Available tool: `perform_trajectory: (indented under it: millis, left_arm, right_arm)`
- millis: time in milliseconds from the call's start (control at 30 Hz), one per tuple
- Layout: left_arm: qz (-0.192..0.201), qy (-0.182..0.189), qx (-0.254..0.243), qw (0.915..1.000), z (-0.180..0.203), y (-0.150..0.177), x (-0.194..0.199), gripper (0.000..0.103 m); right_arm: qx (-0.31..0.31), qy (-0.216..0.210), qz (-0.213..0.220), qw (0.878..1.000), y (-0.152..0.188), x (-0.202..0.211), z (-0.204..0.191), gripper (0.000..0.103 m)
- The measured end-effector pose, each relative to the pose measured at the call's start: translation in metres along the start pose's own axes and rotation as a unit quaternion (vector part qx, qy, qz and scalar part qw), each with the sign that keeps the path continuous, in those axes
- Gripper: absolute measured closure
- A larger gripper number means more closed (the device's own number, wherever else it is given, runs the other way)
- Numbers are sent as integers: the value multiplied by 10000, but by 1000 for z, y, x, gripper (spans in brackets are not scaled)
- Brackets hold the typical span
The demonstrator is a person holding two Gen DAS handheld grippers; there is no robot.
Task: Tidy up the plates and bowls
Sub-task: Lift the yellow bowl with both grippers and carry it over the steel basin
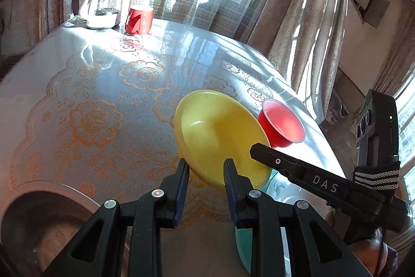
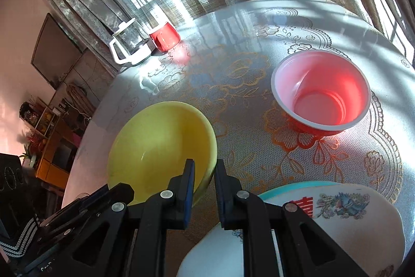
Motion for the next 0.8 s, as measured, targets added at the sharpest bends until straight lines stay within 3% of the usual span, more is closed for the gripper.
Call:
perform_trajectory:
  millis: [800]
  left_arm:
    - [627,5,493,9968,-47,54,104,77]
  right_arm:
    - [477,-841,99,9953,59,35,-76,88]
Point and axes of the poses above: each gripper's, at about its wrist camera, not at the fingertips, and x roughly against the way its jaws point, z to its right, y to its underside, the point moved 2 cm from there along -x, roughly the way its jaws point, and after that the axes turned 3 degrees about -x, right-handed, at the moved point
